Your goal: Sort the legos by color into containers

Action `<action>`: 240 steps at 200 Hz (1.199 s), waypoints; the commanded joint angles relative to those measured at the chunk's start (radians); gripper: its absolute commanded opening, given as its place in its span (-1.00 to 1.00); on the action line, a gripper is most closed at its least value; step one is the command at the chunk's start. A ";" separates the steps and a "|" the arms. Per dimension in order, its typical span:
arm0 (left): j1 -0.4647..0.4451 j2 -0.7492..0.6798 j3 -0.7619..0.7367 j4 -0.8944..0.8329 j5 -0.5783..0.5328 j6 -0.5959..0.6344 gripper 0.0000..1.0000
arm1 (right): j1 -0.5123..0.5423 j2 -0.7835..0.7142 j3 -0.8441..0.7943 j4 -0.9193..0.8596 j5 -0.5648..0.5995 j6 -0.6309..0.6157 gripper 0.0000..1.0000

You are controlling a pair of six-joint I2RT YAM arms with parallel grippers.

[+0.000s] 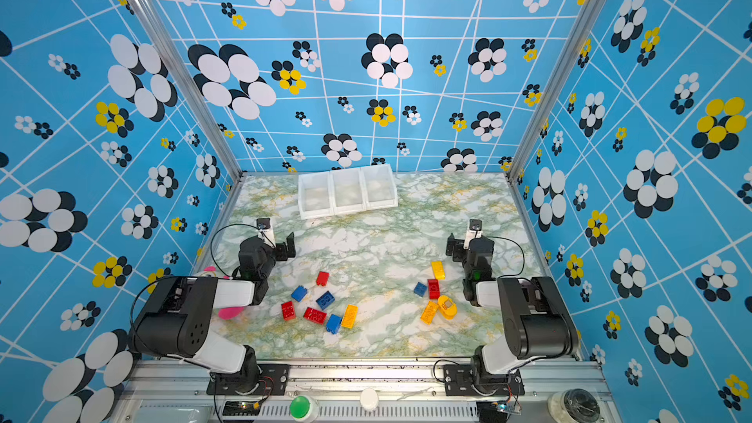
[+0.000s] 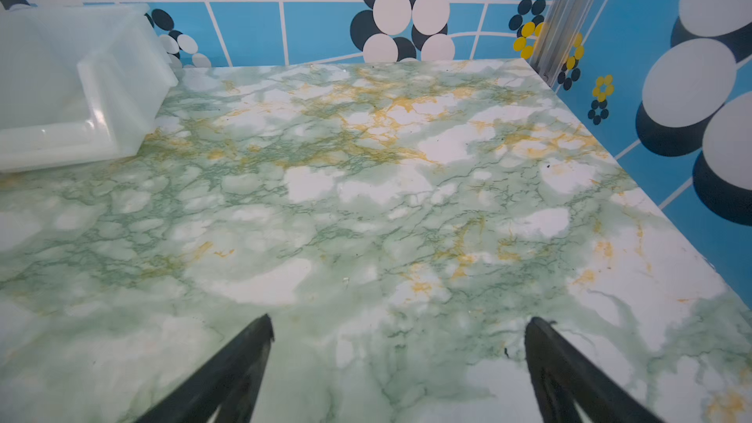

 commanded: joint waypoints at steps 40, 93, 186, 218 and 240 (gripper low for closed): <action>0.008 0.004 0.001 0.006 0.014 0.013 0.99 | -0.005 0.009 0.019 -0.005 0.004 0.008 0.99; 0.009 0.005 0.000 0.007 0.017 0.012 0.99 | -0.005 0.008 0.019 -0.006 0.004 0.008 0.98; 0.009 0.004 0.002 0.005 0.017 0.012 0.99 | -0.005 0.008 0.021 -0.008 0.002 0.010 0.98; 0.007 0.002 0.000 0.014 0.013 0.013 0.99 | -0.005 -0.057 0.048 -0.105 -0.020 -0.004 0.98; -0.003 -0.085 0.090 -0.222 -0.014 0.016 0.96 | -0.005 -0.157 0.127 -0.379 -0.003 0.040 0.98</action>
